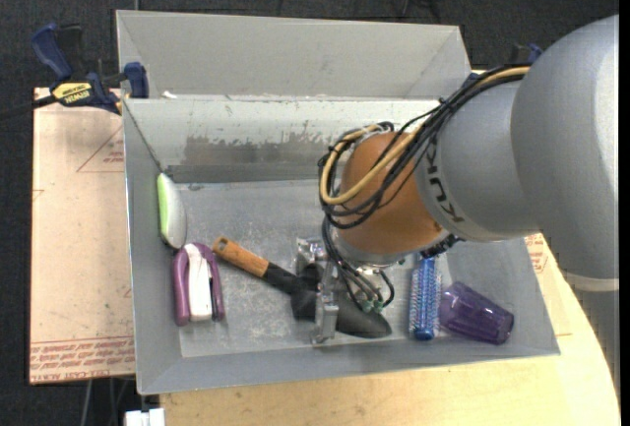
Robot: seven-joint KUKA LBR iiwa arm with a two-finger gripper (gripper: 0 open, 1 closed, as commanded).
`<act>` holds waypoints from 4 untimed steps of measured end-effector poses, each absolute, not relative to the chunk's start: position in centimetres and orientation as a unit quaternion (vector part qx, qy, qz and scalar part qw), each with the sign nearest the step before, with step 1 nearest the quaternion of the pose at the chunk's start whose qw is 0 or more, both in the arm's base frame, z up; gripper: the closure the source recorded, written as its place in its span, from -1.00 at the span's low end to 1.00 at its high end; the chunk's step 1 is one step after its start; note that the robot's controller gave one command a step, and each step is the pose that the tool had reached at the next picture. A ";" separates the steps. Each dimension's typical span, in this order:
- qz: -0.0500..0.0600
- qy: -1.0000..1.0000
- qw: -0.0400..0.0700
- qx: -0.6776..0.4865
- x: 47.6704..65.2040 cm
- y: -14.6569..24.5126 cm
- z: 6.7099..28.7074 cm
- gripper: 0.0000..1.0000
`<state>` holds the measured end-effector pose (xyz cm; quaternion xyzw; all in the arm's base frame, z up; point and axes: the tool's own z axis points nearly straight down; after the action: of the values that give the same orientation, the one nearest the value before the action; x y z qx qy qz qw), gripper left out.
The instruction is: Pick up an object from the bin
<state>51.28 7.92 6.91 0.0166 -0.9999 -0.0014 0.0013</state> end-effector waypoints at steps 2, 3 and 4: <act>-0.002 -0.990 0.000 0.144 52.6 7.1 7.0 1.00; -0.002 -0.990 0.000 0.144 52.6 7.1 7.0 1.00; -0.002 -0.990 0.000 0.144 52.6 7.1 7.0 1.00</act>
Offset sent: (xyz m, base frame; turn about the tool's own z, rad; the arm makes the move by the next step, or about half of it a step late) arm 0.0000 0.0000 0.0000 0.0000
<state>52.58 7.07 7.00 0.1437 -0.9896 -0.0018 0.0003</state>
